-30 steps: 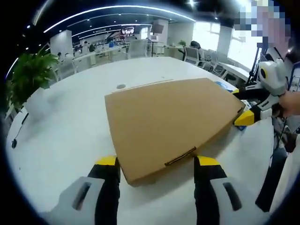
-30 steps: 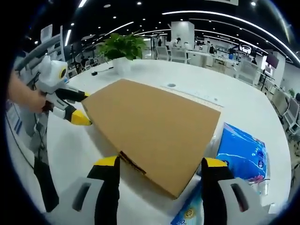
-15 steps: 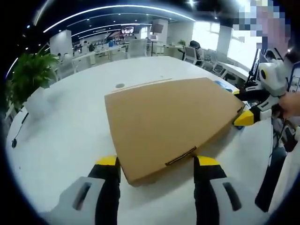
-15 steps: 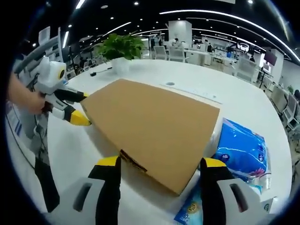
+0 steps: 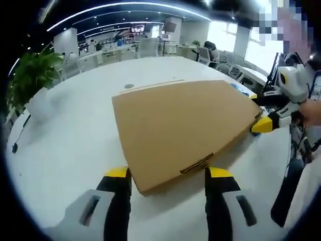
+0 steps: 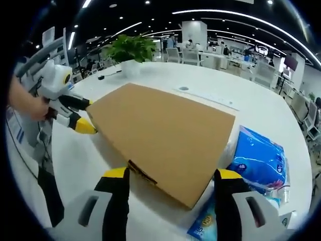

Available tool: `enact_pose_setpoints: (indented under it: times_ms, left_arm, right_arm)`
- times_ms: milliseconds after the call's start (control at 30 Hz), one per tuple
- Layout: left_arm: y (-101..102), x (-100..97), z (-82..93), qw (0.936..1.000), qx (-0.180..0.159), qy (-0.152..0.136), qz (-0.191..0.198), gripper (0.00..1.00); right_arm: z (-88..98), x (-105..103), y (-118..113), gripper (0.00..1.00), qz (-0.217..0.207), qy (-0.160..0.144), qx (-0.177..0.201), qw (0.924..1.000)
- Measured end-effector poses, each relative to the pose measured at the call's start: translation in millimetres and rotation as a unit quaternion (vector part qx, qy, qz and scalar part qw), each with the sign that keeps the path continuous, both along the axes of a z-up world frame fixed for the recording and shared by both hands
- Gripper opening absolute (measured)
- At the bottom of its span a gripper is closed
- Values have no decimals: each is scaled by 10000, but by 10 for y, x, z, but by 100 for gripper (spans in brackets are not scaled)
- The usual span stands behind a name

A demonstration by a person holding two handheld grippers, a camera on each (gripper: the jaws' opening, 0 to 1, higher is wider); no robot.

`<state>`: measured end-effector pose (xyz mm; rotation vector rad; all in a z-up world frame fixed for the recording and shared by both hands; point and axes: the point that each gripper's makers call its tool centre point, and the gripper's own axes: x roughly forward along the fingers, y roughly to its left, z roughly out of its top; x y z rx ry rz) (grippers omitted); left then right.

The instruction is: Operate the shoe box by opening the lid, removing the specified soft item, and placing it in the target area until the item is outside and the box remains undamaged.

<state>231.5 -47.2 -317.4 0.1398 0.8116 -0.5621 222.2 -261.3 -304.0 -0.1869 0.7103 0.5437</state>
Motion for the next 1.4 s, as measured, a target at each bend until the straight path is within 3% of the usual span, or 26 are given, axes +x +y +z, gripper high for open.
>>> enact_pose_setpoints:
  times_ms: [100,467,1400]
  left_arm:
    - [16,-10,-11,9997,163,-165,-43,55]
    - [11,0,9,10000,22,-71,-50,56]
    - [14,43,-5,9997,164,-102,-150,56]
  right_arm:
    - [3,6,-4,69,-11,28,-12,10000]
    - [2,-5,-5,69,-16,32,-39,10000]
    - [4,-22,-9,67,-91,99,-18,9999]
